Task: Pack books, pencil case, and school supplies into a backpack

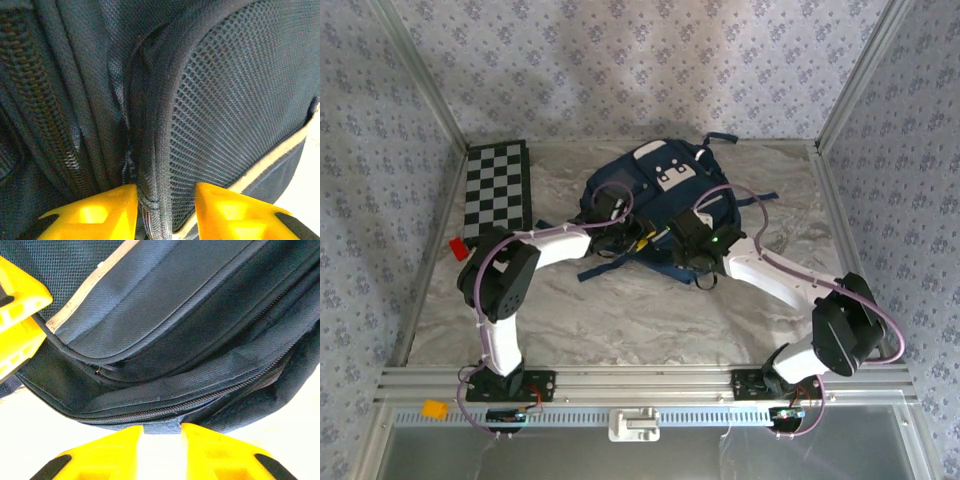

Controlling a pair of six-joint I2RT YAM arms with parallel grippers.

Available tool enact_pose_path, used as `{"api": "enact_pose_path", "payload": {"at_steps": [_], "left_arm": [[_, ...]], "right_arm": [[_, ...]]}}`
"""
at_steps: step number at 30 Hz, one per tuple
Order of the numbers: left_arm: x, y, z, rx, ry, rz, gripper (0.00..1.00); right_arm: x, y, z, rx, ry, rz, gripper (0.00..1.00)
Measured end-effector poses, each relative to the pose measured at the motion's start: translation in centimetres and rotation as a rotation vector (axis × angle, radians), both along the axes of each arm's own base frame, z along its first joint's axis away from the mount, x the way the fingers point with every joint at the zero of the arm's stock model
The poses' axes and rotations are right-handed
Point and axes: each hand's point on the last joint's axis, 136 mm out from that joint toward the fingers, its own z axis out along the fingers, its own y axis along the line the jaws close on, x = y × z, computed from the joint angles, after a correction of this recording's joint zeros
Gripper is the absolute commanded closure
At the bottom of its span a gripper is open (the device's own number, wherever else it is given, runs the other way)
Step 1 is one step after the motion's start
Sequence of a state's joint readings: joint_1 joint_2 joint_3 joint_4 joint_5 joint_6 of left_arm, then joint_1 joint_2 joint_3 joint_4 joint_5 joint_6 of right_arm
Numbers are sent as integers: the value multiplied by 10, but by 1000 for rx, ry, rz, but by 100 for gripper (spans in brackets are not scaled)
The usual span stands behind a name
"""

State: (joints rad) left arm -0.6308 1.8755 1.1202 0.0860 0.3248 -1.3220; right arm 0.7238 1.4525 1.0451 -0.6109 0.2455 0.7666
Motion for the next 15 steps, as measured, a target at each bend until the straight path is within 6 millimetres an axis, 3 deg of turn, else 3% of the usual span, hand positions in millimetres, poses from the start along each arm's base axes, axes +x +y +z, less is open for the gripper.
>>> {"api": "enact_pose_path", "payload": {"at_steps": [6,10,15], "left_arm": [[5,1,5,11,5,26,99],[5,1,8,9,23,36,100],[5,2,26,-37,33,56,100]], "right_arm": [[4,5,4,9,-37,54,58],[6,20,8,25,-60,153,49],[8,39,12,26,-68,272,45]]}}
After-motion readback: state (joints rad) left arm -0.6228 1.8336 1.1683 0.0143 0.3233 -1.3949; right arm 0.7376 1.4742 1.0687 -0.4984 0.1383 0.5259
